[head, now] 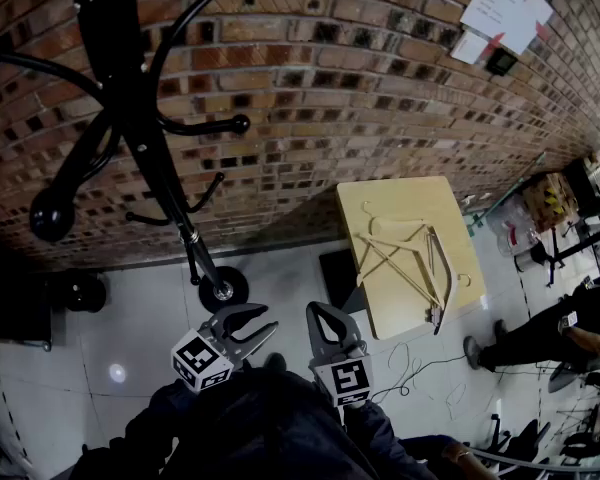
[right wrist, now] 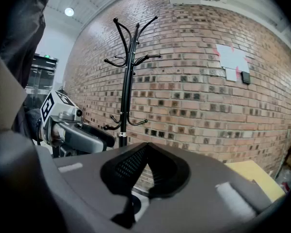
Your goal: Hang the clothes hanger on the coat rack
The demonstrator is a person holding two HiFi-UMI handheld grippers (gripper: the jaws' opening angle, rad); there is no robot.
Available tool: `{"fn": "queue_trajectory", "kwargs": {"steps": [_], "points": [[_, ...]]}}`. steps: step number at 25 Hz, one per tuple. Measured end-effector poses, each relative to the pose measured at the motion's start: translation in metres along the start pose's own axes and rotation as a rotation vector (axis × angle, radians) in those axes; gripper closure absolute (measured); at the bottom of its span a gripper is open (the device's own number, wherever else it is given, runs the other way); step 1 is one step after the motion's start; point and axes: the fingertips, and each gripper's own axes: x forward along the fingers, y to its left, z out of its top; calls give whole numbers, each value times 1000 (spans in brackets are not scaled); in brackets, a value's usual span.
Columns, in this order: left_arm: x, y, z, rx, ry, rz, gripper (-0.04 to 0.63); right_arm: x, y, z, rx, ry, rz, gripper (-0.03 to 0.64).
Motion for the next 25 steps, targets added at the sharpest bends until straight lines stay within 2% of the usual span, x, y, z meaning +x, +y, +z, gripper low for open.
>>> {"fn": "queue_trajectory", "kwargs": {"steps": [5, 12, 15, 20, 25], "points": [[47, -17, -3, 2, 27, -105, 479, -34, -50, -22, 29, 44, -122, 612], [131, -80, -13, 23, 123, -404, 479, -150, -119, -73, 186, 129, -487, 612], [170, -105, -19, 33, 161, -499, 479, -192, -149, -96, 254, 143, -612, 612], [244, -139, -30, 51, 223, -569, 479, -243, -208, -138, 319, 137, -711, 612], [334, -206, -30, 75, 272, -585, 479, -323, -295, -159, 341, 103, -763, 612]]}}
